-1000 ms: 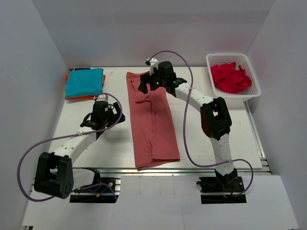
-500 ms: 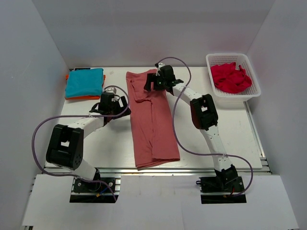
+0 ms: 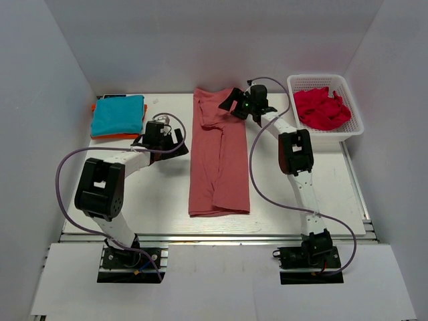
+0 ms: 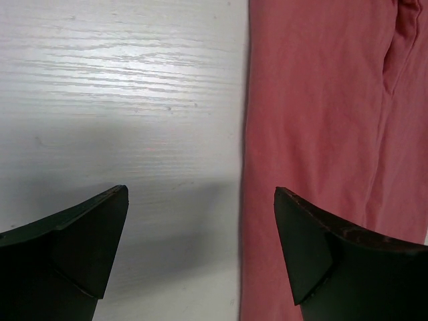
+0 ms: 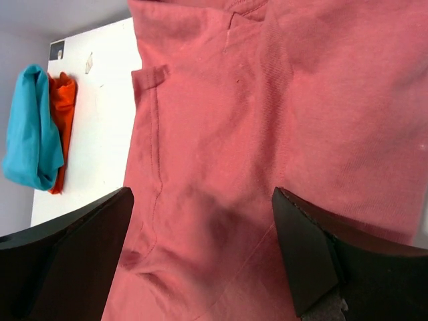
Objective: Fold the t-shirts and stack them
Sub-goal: Grab the bottom of the folded rectangular tshirt with both arms
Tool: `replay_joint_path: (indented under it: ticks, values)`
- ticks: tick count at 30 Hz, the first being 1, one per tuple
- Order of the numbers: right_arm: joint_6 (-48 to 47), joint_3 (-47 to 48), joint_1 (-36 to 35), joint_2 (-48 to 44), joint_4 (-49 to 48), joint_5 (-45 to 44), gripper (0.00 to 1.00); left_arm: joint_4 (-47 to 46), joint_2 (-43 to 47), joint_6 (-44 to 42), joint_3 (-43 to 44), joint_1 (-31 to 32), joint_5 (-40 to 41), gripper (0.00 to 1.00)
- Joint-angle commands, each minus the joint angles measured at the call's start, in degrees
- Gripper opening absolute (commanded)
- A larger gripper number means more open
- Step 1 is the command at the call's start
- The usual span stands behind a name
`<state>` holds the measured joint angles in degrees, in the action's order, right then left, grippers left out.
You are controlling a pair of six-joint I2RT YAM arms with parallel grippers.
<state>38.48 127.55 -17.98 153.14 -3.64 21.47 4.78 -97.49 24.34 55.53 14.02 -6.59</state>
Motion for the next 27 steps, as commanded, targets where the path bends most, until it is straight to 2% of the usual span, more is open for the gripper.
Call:
replay_joint_path:
  ticks: [1, 3, 4, 9, 10, 12, 13, 15, 17, 18, 19, 20, 21, 23, 24, 27]
  values:
    - [-2.87, 1.48, -0.04, 0.68, 1.45, 2.33, 0.90, 1.03, -0.07, -1.40, 2.30, -0.13, -5.70, 1.00]
    - [-6.83, 1.21, -0.30, -1.87, 1.09, 4.18, 0.90, 1.03, 0.54, -2.01, 2.30, -0.13, -7.20, 1.00]
    - [-8.93, 1.21, -0.30, -4.06, 1.18, 5.32, 0.90, 1.98, 1.25, -2.01, 2.30, 0.47, -5.38, 1.00]
    - [-21.83, -1.94, -1.36, -16.10, 7.41, 5.68, 0.90, -0.03, 12.20, -2.01, -5.07, 1.71, -7.74, 1.00]
    - [-22.65, -5.08, -2.14, -21.95, 7.85, 5.34, 0.90, -0.03, 13.89, -2.01, -7.25, 2.32, -7.74, 1.00]
    - [-24.67, -11.51, -2.68, -26.12, 9.09, 2.63, 0.90, 0.93, 16.80, -2.01, -9.29, 3.02, -7.74, 1.00]
    - [-24.68, -16.66, -3.63, -32.14, 9.61, 1.13, 0.90, 2.24, 19.25, -2.01, -11.39, 3.03, -7.04, 1.00]
    - [-24.15, -26.77, -4.25, -36.05, 13.38, -4.65, 0.90, 4.09, 21.28, -2.01, -12.98, 3.64, -7.03, 1.00]
    - [-23.19, -32.16, -5.48, -44.05, 16.46, -10.10, 0.90, 6.38, 23.65, -1.49, -15.09, 4.87, -6.51, 1.00]
    - [-22.66, -41.23, -5.92, -46.16, 18.12, -11.70, 0.90, 6.39, 24.27, -0.96, -15.79, 4.88, -7.72, 1.00]
    - [-21.01, -44.11, -6.19, -52.36, 18.66, -15.11, 0.90, 6.39, 24.80, 0.17, -17.80, 5.66, -8.26, 1.00]
    - [-20.82, -46.75, -6.98, -54.42, 19.19, -15.49, 0.90, 6.39, 24.81, 0.97, -18.78, 6.36, -8.79, 1.00]
    - [-20.47, -54.26, -7.51, -59.92, 21.28, -15.50, 0.90, 7.69, 24.81, 2.02, -20.27, 6.37, -10.71, 1.00]
    - [-20.81, -60.53, -9.25, -63.30, 23.14, -14.89, 0.90, 10.41, 24.81, 2.03, -20.28, 8.29, -11.43, 1.00]
    - [-21.51, -64.23, -9.88, -66.97, 25.67, -11.23, 0.90, 12.08, 24.81, 2.03, -20.89, 8.91, -11.43, 1.00]
    - [-23.10, -70.66, -11.99, -68.58, 30.87, -5.68, 0.90, 16.57, 26.03, 2.56, -22.48, 11.11, -12.30, 1.00]
